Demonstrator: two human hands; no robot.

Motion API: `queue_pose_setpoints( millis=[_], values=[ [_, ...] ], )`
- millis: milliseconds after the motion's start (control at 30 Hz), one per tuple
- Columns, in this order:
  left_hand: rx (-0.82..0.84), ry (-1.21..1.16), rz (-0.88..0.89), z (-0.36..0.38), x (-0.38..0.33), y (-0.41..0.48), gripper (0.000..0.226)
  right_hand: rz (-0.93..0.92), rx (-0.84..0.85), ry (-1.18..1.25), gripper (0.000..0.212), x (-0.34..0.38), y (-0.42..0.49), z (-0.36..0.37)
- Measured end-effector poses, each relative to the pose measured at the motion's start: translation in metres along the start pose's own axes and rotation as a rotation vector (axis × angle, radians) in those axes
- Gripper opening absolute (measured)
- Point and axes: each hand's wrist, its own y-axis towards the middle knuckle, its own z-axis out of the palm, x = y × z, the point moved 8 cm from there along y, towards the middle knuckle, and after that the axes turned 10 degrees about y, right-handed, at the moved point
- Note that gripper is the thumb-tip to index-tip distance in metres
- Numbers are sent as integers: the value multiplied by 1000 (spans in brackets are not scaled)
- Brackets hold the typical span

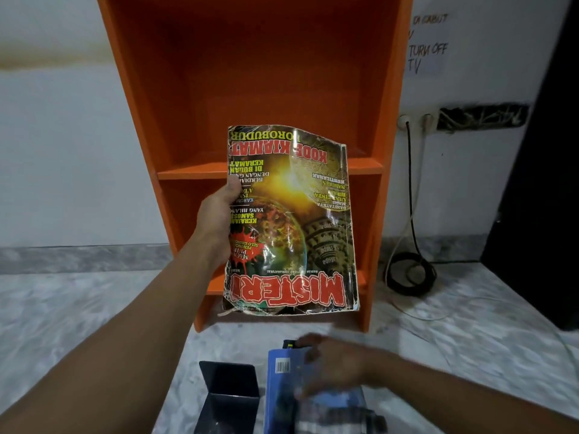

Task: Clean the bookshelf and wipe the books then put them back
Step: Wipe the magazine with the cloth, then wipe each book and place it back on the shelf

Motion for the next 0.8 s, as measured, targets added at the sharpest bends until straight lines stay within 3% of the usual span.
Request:
queue_pose_setpoints(
  millis=[100, 200, 333, 400, 467, 567, 633, 700, 733, 800],
  values=[
    [-34, -59, 2, -8, 1, 1, 35, -105, 22, 530, 90, 37, -25, -25],
    [-31, -181, -42, -17, 8, 3, 38, -264, -57, 1027, 66, 63, -32, -51],
    [30, -123, -73, -19, 18, 6, 29, -519, -453, 1327, 30, 89, -50, -107],
    [-26, -1, -120, -23, 27, 7, 16, -580, -590, 1244, 21, 102, -66, -130],
    [-123, 127, -182, -33, 38, 10, 25, -579, -740, 1094, 14, 110, -84, -151],
    [-393, 536, -111, -52, 25, 9, 99, -524, -878, 767, 11, 126, -108, -166],
    [-507, 899, 117, -51, -1, 3, 126, -532, -909, 458, 15, 142, -118, -166],
    [-343, 1217, 364, -23, -14, 2, 123, -509, -878, 89, 19, 160, -119, -154],
    [-124, 1297, 394, -5, -8, 3, 110, -479, -850, -74, 20, 165, -115, -146],
    [327, 1247, 272, 27, 21, -6, 63, -427, -780, -280, 16, 169, -106, -133]
  ],
)
